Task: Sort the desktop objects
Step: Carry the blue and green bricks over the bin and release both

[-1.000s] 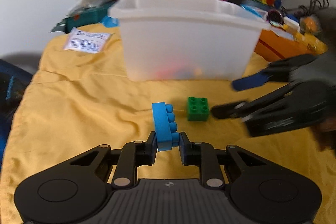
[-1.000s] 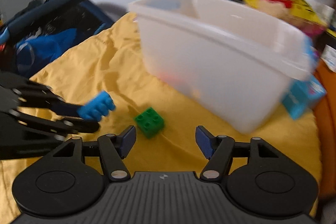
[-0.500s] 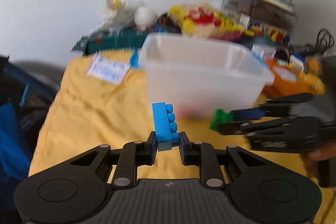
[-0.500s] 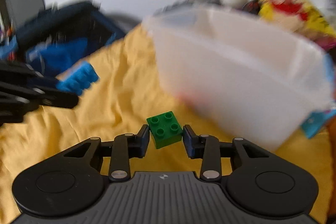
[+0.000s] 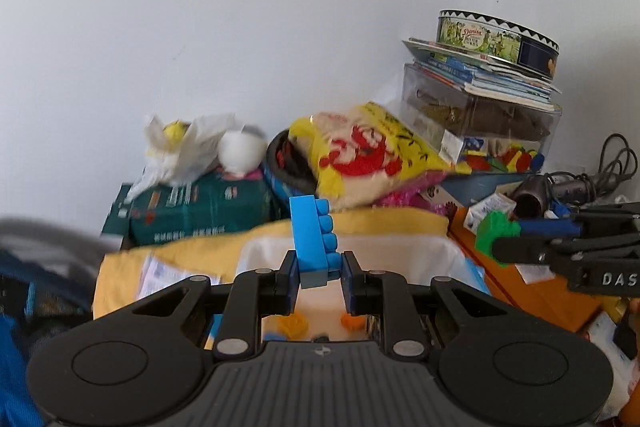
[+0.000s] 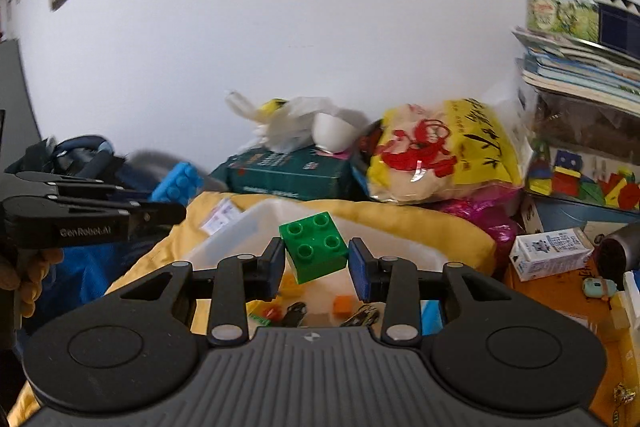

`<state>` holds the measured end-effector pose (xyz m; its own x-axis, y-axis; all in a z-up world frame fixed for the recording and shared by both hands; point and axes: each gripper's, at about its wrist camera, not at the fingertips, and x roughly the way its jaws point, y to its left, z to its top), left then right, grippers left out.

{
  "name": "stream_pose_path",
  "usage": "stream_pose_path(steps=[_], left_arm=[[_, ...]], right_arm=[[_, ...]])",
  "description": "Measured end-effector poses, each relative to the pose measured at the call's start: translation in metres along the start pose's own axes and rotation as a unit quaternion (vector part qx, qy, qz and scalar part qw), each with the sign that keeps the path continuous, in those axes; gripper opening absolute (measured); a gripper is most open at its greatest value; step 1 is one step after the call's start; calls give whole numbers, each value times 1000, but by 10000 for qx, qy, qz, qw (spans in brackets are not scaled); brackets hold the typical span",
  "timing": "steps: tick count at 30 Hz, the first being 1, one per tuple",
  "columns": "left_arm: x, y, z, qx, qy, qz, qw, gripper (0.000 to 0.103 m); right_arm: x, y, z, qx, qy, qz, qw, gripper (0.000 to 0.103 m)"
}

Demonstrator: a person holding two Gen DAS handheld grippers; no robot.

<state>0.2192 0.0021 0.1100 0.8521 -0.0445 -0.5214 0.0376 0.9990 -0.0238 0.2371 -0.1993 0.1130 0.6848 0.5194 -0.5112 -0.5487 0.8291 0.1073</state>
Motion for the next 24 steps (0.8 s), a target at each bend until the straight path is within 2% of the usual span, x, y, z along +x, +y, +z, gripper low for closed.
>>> stream_pose_path(steps=[5, 6, 7, 8, 9, 11, 13, 15, 19, 24], left_arm=[[20, -2, 21, 68, 174, 3, 9998, 26], [26, -2, 23, 98, 240, 13, 9997, 40], [32, -5, 25, 161, 312, 85, 9993, 68], [37, -5, 25, 218, 354, 187, 9990, 82], [42, -7, 25, 300, 395, 287, 9984, 91], [51, -7, 24, 459, 515, 382, 9969, 91], [60, -5, 24, 380, 686, 437, 9960, 91], [65, -2, 23, 250, 794, 469, 9954, 91], [75, -1, 25, 209, 945, 583, 9936, 91], [88, -1, 31, 109, 1241, 502, 9909, 91]], right_arm=[[22, -17, 12, 218, 256, -120, 9994, 40], [29, -19, 14, 228, 330, -133, 9991, 42], [35, -21, 15, 198, 393, -167, 9989, 46], [40, -23, 15, 167, 427, -257, 9986, 62], [44, -24, 15, 147, 425, -342, 9984, 73], [49, -28, 15, 151, 463, -386, 9981, 81], [53, -32, 14, 208, 531, -376, 9977, 88], [54, -34, 14, 199, 568, -390, 9974, 102], [57, -39, 14, 383, 676, -490, 9958, 103], [68, -38, 16, 384, 1040, -444, 9928, 103]])
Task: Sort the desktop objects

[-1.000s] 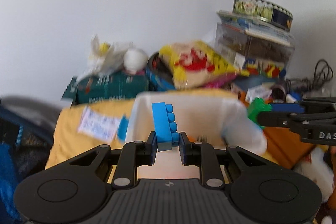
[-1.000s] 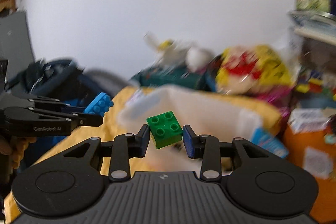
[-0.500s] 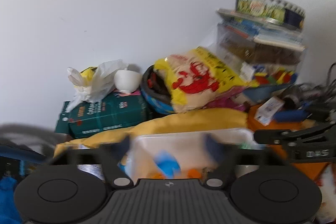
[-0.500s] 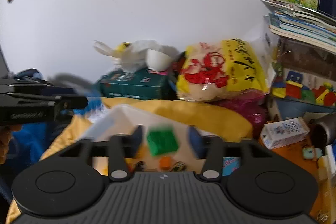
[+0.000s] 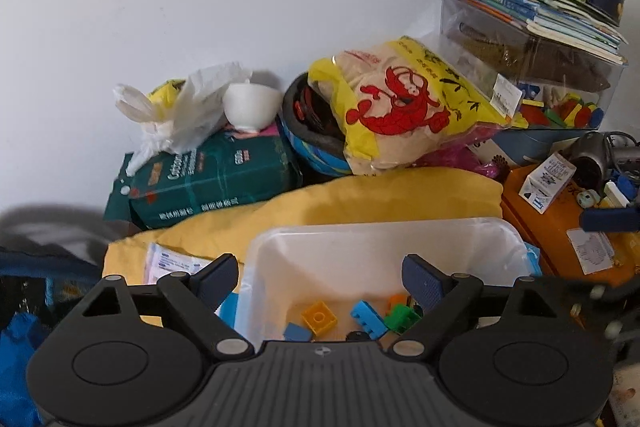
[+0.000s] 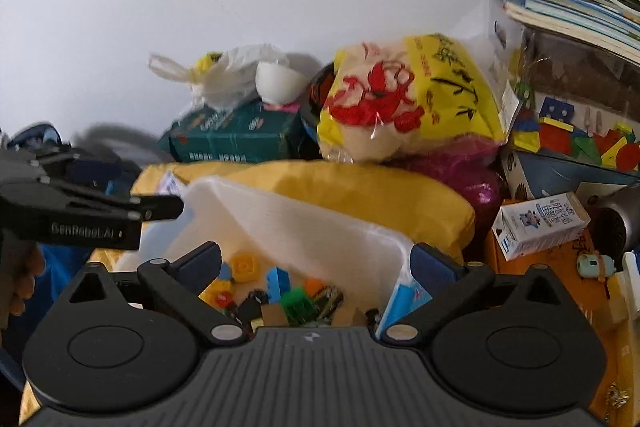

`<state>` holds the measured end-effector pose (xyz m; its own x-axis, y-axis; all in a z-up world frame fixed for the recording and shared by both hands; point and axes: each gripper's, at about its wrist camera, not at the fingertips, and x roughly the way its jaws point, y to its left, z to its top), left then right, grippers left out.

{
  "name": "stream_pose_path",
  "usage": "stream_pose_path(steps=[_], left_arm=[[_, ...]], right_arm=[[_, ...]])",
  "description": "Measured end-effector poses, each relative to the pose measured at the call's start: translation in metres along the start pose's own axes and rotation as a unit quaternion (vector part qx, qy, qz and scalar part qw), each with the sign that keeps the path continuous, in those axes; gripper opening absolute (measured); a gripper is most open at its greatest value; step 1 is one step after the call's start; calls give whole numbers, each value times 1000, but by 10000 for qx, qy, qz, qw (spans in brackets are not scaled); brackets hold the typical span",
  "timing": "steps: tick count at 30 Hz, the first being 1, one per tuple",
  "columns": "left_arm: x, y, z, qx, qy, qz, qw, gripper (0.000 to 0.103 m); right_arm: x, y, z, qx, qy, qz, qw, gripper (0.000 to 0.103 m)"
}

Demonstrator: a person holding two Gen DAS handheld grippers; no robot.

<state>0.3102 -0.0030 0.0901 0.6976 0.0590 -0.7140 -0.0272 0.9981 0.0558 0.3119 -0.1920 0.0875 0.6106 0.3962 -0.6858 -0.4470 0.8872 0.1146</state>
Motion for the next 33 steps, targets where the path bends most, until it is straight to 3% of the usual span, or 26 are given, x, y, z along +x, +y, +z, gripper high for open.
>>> stream_pose_path(steps=[10, 23, 33], left_arm=[[20, -6, 7, 31, 515, 54, 9987, 91], [58, -10, -8, 75, 1313, 96, 9913, 91], [62, -7, -14, -84, 1374, 1, 9905, 91]], right_arm=[[22, 12, -2, -5, 791, -76, 9968, 103], [41, 16, -12, -103, 1185, -277, 9925, 103], [48, 20, -17, -223, 1321, -332, 9904, 103]])
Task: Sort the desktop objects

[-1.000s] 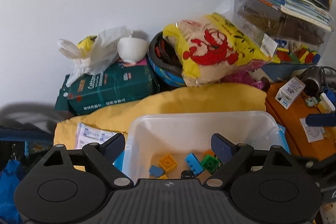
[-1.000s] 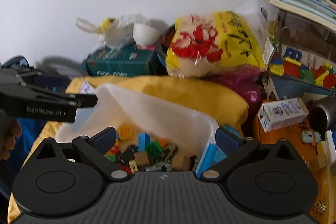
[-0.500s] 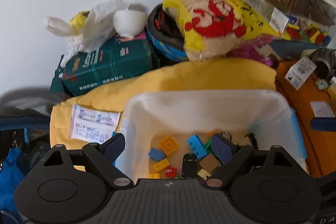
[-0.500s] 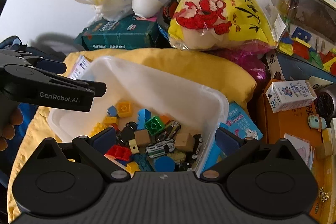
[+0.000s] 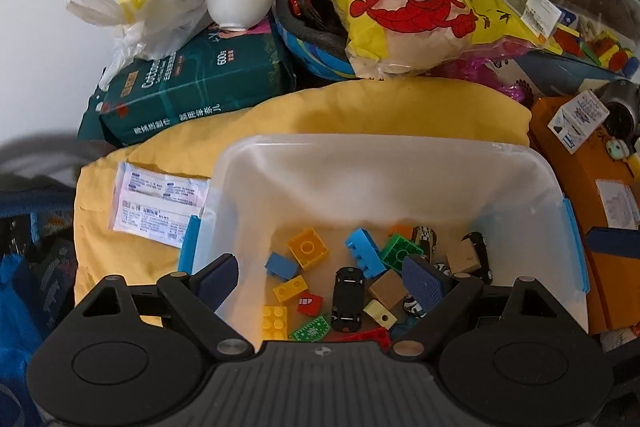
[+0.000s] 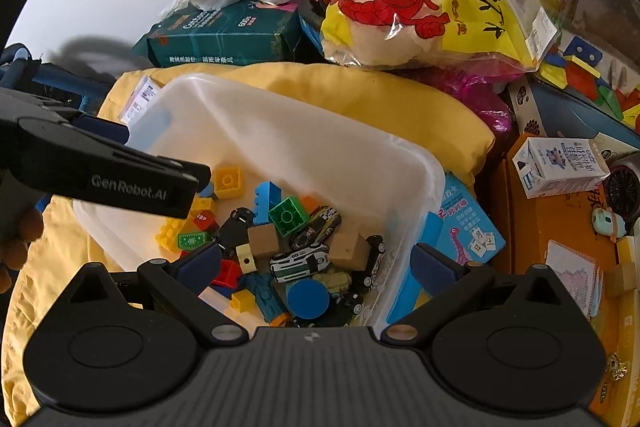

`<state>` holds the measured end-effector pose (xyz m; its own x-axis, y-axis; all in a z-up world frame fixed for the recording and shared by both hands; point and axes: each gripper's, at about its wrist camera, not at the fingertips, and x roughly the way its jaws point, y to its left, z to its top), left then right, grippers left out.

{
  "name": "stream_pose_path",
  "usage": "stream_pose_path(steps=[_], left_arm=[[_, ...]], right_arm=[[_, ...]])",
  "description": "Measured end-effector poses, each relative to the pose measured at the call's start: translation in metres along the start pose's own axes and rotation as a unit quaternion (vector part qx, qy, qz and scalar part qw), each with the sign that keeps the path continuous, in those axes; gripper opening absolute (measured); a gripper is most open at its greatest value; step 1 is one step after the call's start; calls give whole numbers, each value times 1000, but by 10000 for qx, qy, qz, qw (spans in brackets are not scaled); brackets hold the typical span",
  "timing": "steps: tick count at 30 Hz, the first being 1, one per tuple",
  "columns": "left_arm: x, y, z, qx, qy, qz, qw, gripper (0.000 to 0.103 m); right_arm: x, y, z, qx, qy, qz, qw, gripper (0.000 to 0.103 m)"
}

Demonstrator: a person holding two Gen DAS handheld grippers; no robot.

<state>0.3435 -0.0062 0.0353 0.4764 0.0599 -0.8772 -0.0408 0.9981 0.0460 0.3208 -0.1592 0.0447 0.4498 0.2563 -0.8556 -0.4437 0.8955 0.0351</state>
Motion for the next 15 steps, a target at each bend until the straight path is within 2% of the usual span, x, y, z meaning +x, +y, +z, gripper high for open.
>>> stream_pose_path(steps=[5, 10, 15], left_arm=[[1, 8, 2, -182, -34, 113, 9998, 92], [1, 3, 1, 37, -9, 229, 9997, 92], [2, 4, 1, 42, 0, 224, 9997, 92]], right_arm=[[2, 0, -2, 4, 13, -16, 10000, 103], [3, 0, -2, -3, 3, 8, 10000, 103], [2, -1, 0, -4, -32, -21, 10000, 103]])
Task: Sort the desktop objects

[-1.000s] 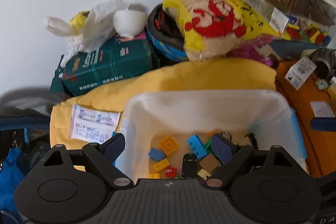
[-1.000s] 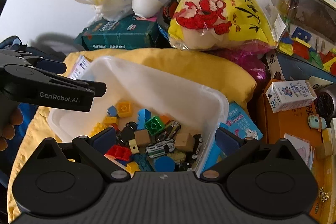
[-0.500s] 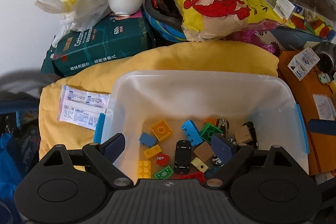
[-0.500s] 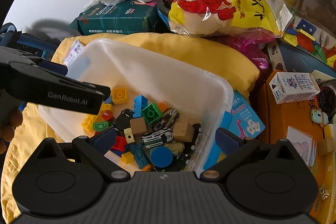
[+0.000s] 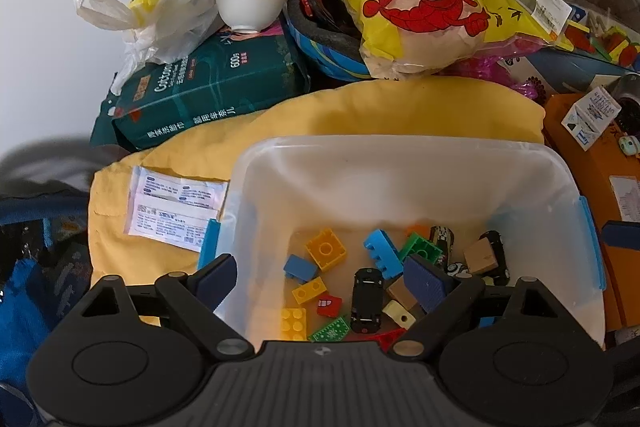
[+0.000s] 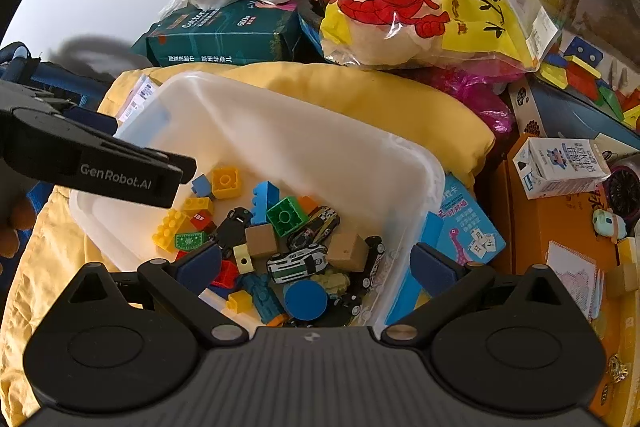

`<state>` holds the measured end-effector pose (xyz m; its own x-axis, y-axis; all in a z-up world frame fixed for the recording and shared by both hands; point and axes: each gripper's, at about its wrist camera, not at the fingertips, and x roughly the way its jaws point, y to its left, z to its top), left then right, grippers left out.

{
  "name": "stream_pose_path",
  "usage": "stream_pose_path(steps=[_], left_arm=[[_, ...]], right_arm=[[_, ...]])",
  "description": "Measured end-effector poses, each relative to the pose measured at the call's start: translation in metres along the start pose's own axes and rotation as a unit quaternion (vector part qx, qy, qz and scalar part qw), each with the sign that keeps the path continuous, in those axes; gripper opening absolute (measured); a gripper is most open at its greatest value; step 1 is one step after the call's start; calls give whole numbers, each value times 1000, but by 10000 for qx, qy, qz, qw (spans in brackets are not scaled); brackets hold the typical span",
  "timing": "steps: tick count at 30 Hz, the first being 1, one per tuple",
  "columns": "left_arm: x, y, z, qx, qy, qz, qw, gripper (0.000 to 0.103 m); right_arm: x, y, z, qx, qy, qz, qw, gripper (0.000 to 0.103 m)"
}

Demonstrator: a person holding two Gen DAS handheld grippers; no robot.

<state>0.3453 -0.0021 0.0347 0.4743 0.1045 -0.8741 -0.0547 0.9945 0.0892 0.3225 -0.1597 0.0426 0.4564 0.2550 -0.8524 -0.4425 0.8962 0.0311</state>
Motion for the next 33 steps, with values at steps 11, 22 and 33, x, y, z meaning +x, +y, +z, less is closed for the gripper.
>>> stream_pose_path(steps=[11, 22, 33], left_arm=[[2, 1, 1, -38, 29, -4, 10000, 92], [2, 1, 0, -34, 24, -25, 10000, 92], [2, 4, -1, -22, 32, -44, 10000, 92]], right_arm=[[1, -1, 0, 17, 7, -33, 10000, 103], [2, -1, 1, 21, -10, -35, 10000, 103], [1, -2, 2, 41, -22, -63, 10000, 103]])
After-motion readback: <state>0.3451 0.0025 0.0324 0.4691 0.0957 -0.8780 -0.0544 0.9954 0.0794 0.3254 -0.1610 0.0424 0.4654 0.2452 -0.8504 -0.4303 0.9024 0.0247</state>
